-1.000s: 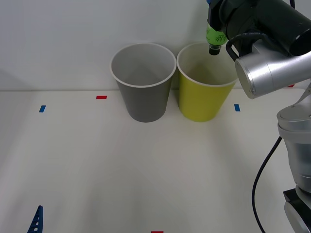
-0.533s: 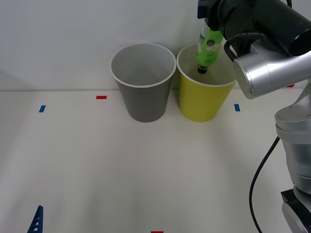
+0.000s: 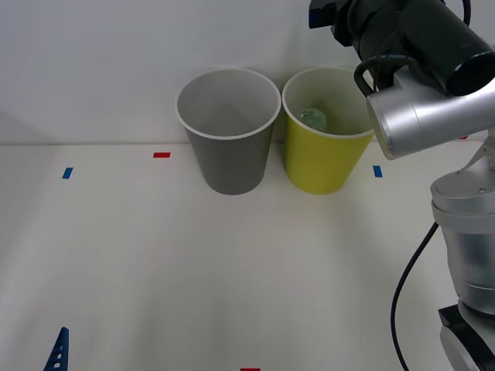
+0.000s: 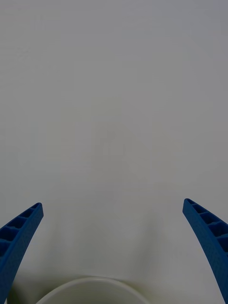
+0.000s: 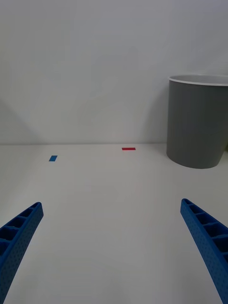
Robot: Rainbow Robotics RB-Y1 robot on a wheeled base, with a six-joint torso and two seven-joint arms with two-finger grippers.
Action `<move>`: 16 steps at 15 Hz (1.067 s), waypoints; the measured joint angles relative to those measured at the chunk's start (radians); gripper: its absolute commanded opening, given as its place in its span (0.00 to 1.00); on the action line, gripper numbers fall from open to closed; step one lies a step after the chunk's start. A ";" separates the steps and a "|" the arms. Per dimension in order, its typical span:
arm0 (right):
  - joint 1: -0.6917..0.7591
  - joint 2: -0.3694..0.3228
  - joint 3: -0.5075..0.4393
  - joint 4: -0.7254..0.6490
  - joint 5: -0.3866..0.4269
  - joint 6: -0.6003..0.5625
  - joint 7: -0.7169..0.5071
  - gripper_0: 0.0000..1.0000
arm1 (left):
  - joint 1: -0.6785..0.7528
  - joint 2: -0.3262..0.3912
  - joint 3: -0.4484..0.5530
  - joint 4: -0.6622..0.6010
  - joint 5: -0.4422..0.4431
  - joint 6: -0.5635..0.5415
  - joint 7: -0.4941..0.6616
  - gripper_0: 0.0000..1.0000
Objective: Put cans in the gray bin and PET bottles in the light green bin.
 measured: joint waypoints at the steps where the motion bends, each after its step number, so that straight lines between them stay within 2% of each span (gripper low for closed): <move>1: 0.031 0.003 -0.005 -0.035 0.008 0.000 -0.002 1.00 | 0.000 0.000 0.000 0.000 0.000 0.000 0.000 1.00; 4: 0.175 -0.003 -0.026 -0.201 0.002 0.000 -0.002 1.00 | 0.000 0.000 0.000 0.000 0.000 0.000 0.000 1.00; 8: 0.408 -0.042 -0.056 -0.419 -0.055 -0.013 0.003 1.00 | 0.000 0.000 0.000 0.000 0.000 0.000 0.000 1.00; 12: 0.603 -0.070 -0.072 -0.539 -0.055 -0.028 -0.003 1.00 | 0.000 0.000 0.000 0.000 0.000 0.000 0.000 1.00; 16: 0.777 -0.121 -0.087 -0.555 -0.041 -0.225 -0.010 1.00 | 0.000 0.000 0.000 0.000 0.000 0.000 0.000 1.00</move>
